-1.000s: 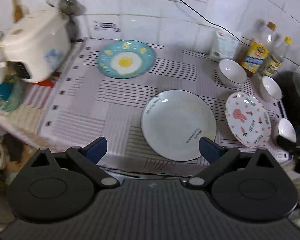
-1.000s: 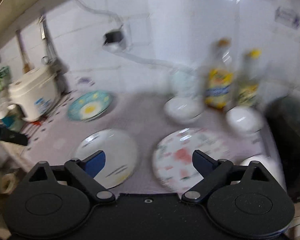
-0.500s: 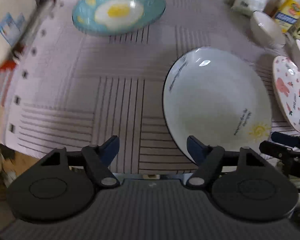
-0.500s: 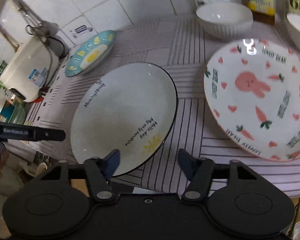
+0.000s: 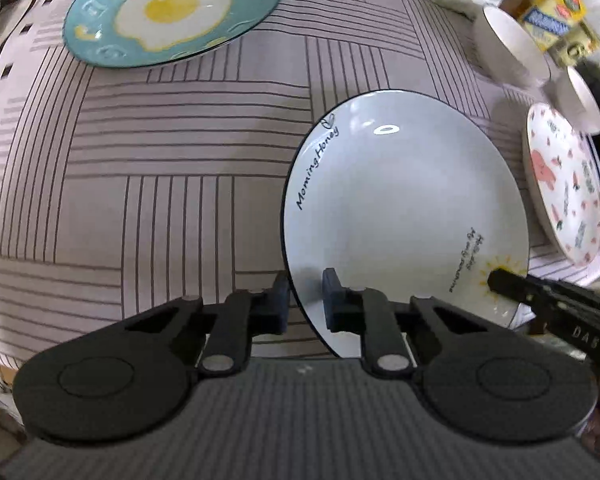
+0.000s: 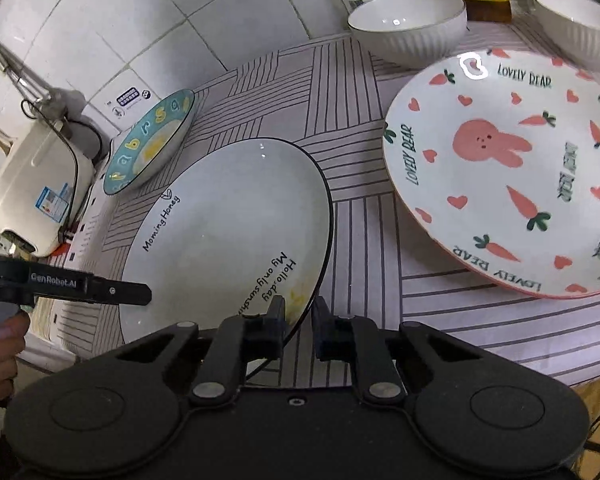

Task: Organize plates and bowls
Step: 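Lift the white plate with both grippers, set it beside the egg plate, open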

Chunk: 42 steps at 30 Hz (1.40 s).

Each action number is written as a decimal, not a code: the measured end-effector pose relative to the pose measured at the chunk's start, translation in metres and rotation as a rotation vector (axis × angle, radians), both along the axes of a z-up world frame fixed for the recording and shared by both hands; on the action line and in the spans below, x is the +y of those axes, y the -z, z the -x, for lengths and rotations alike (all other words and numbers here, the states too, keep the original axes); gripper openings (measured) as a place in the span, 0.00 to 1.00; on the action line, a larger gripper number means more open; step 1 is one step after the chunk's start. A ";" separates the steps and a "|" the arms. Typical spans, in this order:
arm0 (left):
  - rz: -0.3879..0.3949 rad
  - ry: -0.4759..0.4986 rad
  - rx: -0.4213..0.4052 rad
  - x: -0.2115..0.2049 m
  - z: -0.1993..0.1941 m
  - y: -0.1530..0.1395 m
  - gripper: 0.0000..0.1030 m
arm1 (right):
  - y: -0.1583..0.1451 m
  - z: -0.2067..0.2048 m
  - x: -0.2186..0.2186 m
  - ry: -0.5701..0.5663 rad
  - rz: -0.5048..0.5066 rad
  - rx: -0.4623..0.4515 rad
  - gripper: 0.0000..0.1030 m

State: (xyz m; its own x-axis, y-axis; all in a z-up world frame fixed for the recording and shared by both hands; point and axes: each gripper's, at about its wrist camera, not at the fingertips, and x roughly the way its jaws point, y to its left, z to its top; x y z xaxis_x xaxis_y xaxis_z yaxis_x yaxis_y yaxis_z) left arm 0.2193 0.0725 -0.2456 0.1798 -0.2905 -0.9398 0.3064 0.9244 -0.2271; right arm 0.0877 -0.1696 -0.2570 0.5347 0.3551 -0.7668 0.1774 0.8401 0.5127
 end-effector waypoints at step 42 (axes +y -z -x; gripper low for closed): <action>-0.133 0.136 -0.015 -0.082 -0.146 -0.016 0.24 | -0.011 -0.131 -0.035 0.000 0.100 -0.085 0.22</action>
State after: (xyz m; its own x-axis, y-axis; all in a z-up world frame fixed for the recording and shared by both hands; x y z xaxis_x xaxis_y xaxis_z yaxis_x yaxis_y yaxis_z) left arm 0.3655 -0.0092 -0.2293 0.1616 -0.1862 -0.9691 0.4334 0.8957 -0.0998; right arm 0.2191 -0.2041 -0.2456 0.5988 0.2795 -0.7506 0.1367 0.8877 0.4397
